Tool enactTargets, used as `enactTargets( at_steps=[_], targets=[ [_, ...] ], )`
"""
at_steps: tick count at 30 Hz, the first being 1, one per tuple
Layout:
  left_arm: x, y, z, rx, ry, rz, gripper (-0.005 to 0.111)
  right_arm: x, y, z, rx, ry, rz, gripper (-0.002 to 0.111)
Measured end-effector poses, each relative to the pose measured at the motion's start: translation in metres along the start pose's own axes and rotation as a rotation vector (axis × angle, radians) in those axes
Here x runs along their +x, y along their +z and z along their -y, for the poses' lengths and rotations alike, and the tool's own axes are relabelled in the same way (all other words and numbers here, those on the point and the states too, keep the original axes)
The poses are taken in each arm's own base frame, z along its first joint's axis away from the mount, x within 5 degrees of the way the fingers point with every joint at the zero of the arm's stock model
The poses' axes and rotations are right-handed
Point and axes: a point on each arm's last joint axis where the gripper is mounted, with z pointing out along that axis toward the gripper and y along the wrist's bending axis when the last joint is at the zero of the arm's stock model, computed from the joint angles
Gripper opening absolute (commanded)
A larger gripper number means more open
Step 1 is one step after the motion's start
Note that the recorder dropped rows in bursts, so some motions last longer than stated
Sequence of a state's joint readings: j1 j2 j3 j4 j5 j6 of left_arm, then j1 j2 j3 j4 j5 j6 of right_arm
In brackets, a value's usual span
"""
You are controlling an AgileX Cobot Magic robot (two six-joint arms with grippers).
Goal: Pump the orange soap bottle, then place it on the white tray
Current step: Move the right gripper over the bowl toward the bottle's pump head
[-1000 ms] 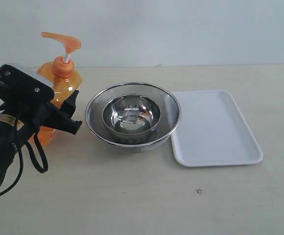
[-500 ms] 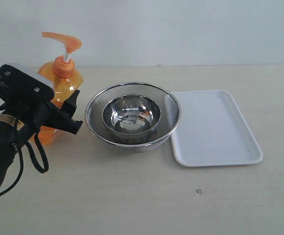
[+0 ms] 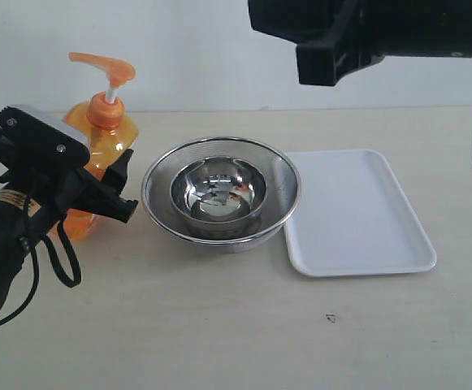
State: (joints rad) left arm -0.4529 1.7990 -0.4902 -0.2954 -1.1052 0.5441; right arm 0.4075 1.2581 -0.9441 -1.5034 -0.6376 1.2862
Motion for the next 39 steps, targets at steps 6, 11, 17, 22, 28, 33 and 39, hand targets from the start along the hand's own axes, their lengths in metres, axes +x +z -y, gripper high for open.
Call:
enactTargets(
  at_steps=[6,11,17,22,28,33,39],
  targets=[
    [0.000,0.000,0.000,0.000,0.000,0.000,0.005,-0.005,0.038,-0.006,-0.128,-0.042,-0.038,0.001],
    [0.000,0.000,0.000,0.000,0.000,0.000,0.005,-0.011,0.070,-0.025,-0.241,-0.096,-0.086,0.001],
    [0.000,0.000,0.000,0.000,0.000,0.000,0.005,-0.023,0.094,-0.030,-0.281,-0.100,-0.067,0.001],
    [0.000,0.000,0.000,0.000,0.000,0.000,0.005,-0.014,0.118,-0.033,-0.292,-0.106,-0.088,0.001],
    [0.000,0.000,0.000,0.000,0.000,0.000,0.005,-0.002,0.146,-0.041,-0.285,-0.179,-0.110,0.001],
    [0.000,0.000,0.000,0.001,0.001,0.001,0.005,-0.007,0.160,-0.036,-0.266,-0.199,-0.091,0.001],
    [0.000,0.000,0.000,0.003,0.002,0.002,0.005,0.003,0.176,-0.030,-0.248,-0.231,-0.103,0.001]
  ],
)
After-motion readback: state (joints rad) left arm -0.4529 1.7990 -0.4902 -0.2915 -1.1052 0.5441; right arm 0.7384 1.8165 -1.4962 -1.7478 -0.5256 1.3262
